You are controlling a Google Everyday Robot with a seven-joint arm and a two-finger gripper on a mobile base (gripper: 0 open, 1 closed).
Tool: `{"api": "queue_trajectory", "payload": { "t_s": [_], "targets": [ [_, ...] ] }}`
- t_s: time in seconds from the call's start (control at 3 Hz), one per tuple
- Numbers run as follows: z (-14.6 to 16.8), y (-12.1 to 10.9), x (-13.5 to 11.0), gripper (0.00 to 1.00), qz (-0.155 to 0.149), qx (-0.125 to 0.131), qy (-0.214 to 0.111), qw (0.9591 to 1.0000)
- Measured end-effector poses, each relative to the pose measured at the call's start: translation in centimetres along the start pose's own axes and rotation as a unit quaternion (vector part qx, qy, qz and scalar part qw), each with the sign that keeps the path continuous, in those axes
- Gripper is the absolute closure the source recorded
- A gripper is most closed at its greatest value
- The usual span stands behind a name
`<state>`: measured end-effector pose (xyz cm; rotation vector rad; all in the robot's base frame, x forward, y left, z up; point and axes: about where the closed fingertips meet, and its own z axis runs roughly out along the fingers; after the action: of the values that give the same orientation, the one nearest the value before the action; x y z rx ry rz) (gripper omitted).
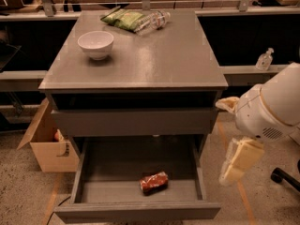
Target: Pick coke can from middle drawer and place on counter
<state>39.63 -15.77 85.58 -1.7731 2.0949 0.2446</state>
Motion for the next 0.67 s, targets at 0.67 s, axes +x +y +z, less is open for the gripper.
{"api": "queue_trajectory", "payload": {
  "t_s": [0.67],
  "targets": [
    [6.26,0.62,0.99,0.0,0.022,-0.049,-0.038,0.9979]
  ]
}}
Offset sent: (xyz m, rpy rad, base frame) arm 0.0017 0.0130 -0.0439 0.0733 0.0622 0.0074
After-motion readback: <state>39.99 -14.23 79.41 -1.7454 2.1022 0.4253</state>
